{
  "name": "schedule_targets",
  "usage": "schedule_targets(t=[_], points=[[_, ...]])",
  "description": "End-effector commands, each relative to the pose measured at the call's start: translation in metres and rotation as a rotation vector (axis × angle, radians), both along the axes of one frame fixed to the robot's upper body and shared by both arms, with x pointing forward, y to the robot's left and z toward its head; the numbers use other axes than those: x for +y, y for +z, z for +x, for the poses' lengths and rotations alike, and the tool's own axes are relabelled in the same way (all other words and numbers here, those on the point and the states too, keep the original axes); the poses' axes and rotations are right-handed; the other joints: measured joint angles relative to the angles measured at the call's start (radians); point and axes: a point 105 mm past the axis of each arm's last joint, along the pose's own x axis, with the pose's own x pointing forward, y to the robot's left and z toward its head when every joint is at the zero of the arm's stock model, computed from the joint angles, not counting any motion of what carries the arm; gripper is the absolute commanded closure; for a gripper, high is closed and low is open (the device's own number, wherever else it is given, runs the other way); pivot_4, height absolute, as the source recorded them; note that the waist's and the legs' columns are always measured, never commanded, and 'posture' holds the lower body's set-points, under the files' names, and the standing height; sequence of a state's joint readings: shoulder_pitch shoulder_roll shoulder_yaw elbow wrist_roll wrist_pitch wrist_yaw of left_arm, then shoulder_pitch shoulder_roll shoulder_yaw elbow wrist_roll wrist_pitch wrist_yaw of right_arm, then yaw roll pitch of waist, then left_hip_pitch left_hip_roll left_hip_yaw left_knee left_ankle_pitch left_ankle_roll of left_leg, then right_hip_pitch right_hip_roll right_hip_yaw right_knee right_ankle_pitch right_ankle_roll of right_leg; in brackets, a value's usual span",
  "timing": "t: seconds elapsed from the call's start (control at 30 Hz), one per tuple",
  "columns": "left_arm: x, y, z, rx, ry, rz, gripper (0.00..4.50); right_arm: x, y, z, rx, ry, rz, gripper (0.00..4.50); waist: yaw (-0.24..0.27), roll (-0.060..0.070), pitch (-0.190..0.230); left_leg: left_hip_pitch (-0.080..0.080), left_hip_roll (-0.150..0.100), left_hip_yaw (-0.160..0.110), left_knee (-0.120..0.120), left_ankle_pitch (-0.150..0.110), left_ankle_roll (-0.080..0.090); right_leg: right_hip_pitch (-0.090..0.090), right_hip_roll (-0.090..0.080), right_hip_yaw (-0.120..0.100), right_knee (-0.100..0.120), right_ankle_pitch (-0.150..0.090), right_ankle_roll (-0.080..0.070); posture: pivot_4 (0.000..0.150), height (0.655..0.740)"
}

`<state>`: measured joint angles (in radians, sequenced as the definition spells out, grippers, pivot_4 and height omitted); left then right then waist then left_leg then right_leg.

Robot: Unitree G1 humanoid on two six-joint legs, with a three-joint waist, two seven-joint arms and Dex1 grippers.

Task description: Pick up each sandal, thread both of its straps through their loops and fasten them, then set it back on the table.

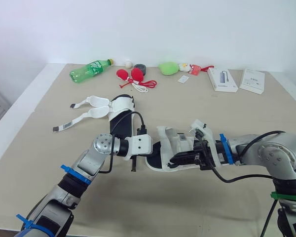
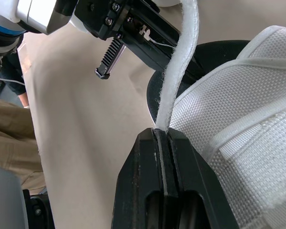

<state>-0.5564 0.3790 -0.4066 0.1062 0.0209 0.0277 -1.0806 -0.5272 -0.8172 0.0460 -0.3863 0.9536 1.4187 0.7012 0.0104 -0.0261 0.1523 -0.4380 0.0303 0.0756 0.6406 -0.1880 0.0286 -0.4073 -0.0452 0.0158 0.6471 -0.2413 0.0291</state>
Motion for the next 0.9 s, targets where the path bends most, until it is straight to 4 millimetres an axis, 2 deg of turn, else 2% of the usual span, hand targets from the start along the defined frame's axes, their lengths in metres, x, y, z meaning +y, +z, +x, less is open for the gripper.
schedule_targets(t=[0.03,0.13,0.17,0.2,0.23,0.27,0.4,0.6,0.9], points=[[0.000,-0.012,-0.003,0.031,-0.006,0.039,4.50,-0.004,-0.015,-0.008,0.049,0.011,-0.052,4.47,0.000,0.000,0.000,0.000,0.000,0.000,0.000,0.000,0.000,0.000,0.000,0.000,0.000,0.000,0.000,0.150,0.7400],[0.000,-0.012,-0.003,0.032,-0.005,0.039,4.50,-0.006,-0.014,-0.011,0.046,0.031,-0.058,4.47,0.000,0.000,0.000,0.000,0.000,0.000,0.000,0.000,0.000,0.000,0.000,0.000,0.000,0.000,0.000,0.150,0.7400],[0.000,-0.012,-0.003,0.032,-0.005,0.038,4.50,-0.007,-0.012,-0.013,0.036,0.051,-0.063,3.81,0.000,0.000,0.000,0.000,0.000,0.000,0.000,0.000,0.000,0.000,0.000,0.000,0.000,0.000,0.000,0.150,0.7400],[0.000,-0.012,-0.003,0.033,-0.005,0.038,4.50,-0.007,-0.010,-0.012,0.013,0.065,-0.065,3.70,0.001,0.000,0.000,0.000,0.000,0.000,0.000,0.000,0.000,0.000,-0.001,0.000,0.000,0.000,0.000,0.150,0.7400],[0.000,-0.013,-0.004,0.033,-0.006,0.038,4.50,-0.007,-0.006,-0.011,-0.008,0.076,-0.061,3.13,0.001,0.000,0.000,0.000,-0.001,0.000,0.000,0.000,0.000,0.000,-0.001,0.000,0.000,0.000,0.000,0.150,0.7400],[0.000,-0.013,-0.004,0.033,-0.007,0.038,4.50,-0.006,-0.002,-0.007,-0.041,0.080,-0.059,2.93,0.001,0.000,0.000,0.000,-0.001,0.000,0.000,0.000,0.000,0.000,-0.001,0.000,0.000,0.000,0.000,0.150,0.7400],[-0.001,-0.012,-0.003,0.031,-0.009,0.039,4.50,0.000,0.013,0.006,-0.096,0.080,-0.039,2.93,0.000,0.000,0.000,0.000,-0.001,0.002,0.000,0.000,0.000,-0.001,-0.003,-0.001,0.000,0.000,0.000,0.150,0.7400],[-0.002,-0.012,-0.001,0.025,-0.007,0.037,4.50,0.003,0.020,0.029,-0.134,0.054,-0.049,2.93,-0.002,0.000,0.000,0.000,0.000,0.002,0.000,0.000,0.000,-0.002,-0.006,-0.002,0.000,0.001,-0.001,0.150,0.7400],[-0.001,-0.013,-0.002,0.027,0.000,0.034,4.50,0.008,0.022,0.039,-0.123,0.053,-0.041,2.93,-0.001,0.000,0.000,0.000,-0.001,0.002,0.000,0.000,0.000,-0.001,-0.006,-0.003,0.000,0.001,-0.002,0.150,0.7400]])
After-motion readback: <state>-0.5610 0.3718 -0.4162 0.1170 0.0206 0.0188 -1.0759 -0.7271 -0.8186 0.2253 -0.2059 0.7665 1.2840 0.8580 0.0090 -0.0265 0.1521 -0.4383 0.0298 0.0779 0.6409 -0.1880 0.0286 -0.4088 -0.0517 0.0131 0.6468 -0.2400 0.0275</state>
